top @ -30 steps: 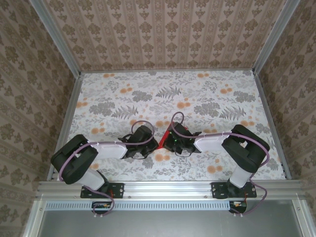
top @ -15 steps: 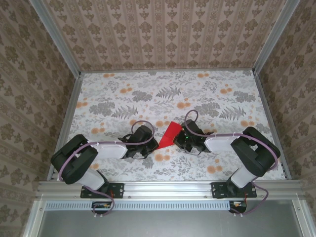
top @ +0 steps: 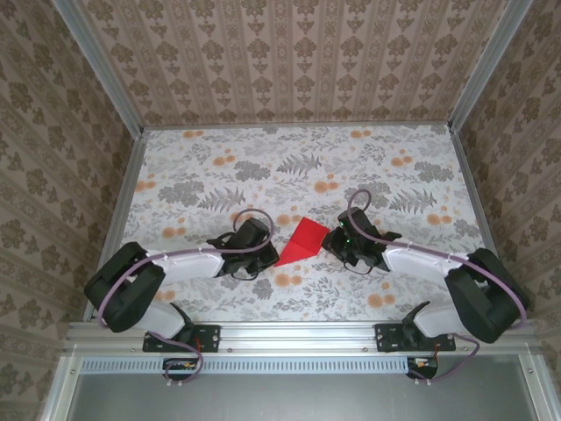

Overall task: Fold a paper plane with a square sheet of paper (pick it up from the middle)
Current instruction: Third fold the triangle at the center of the table.

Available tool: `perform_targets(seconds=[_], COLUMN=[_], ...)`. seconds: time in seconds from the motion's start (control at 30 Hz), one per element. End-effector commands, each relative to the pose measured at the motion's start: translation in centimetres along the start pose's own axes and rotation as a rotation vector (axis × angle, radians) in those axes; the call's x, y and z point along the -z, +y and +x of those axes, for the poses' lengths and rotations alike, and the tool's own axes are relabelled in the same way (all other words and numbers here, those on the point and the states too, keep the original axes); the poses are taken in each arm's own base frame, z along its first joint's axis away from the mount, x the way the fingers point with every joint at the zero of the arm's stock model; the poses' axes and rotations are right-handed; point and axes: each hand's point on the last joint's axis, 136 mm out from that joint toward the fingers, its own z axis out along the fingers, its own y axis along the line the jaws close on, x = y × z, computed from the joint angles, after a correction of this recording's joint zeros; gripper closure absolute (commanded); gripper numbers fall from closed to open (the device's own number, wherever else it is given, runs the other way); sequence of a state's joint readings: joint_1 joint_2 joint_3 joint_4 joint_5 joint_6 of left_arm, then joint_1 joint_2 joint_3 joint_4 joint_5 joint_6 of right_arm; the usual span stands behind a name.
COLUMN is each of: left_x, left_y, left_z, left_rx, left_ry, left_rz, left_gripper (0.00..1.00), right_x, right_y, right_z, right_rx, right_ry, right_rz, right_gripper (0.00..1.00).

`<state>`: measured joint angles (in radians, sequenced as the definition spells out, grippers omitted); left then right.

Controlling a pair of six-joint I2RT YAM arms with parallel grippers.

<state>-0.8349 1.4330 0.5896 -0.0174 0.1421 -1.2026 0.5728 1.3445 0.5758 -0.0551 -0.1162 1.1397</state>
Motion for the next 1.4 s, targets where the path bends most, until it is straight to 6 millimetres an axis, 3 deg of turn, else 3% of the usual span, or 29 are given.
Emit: perform_targets(seconds=[0.0, 0.17, 0.37, 0.7, 0.87, 1.37], left_x=[1.9, 2.5, 1.8, -2.6, -3.1, -3.7], left_y=[-2.1, -4.5, -6.4, -4.4, -3.0, -2.2], left_z=[-1.0, -1.3, -0.6, -2.1, -2.5, -2.5], left_rx=[-0.139, -0.297, -0.427, -0.401, -0.366, -0.354], left_ry=[-0.013, 0.004, 0.065, 0.081, 0.076, 0.091], left_rz=[0.03, 0.078, 0.123, 0.022, -0.026, -0.056], left_gripper=[0.84, 0.73, 0.72, 0.86, 0.88, 0.89], right_x=[1.1, 0.8, -0.4, -2.1, -2.4, -3.3], right_y=[0.8, 1.9, 2.1, 1.9, 1.9, 2.6], right_z=[0.5, 1.4, 2.0, 3.0, 3.0, 2.7], right_rx=[0.058, 0.048, 0.019, -0.014, -0.02, -0.034], right_ry=[0.037, 0.095, 0.142, 0.201, 0.21, 0.211], right_rz=[-0.019, -0.085, -0.11, -0.118, -0.116, -0.13], right_gripper=[0.62, 0.53, 0.5, 0.49, 0.49, 0.54])
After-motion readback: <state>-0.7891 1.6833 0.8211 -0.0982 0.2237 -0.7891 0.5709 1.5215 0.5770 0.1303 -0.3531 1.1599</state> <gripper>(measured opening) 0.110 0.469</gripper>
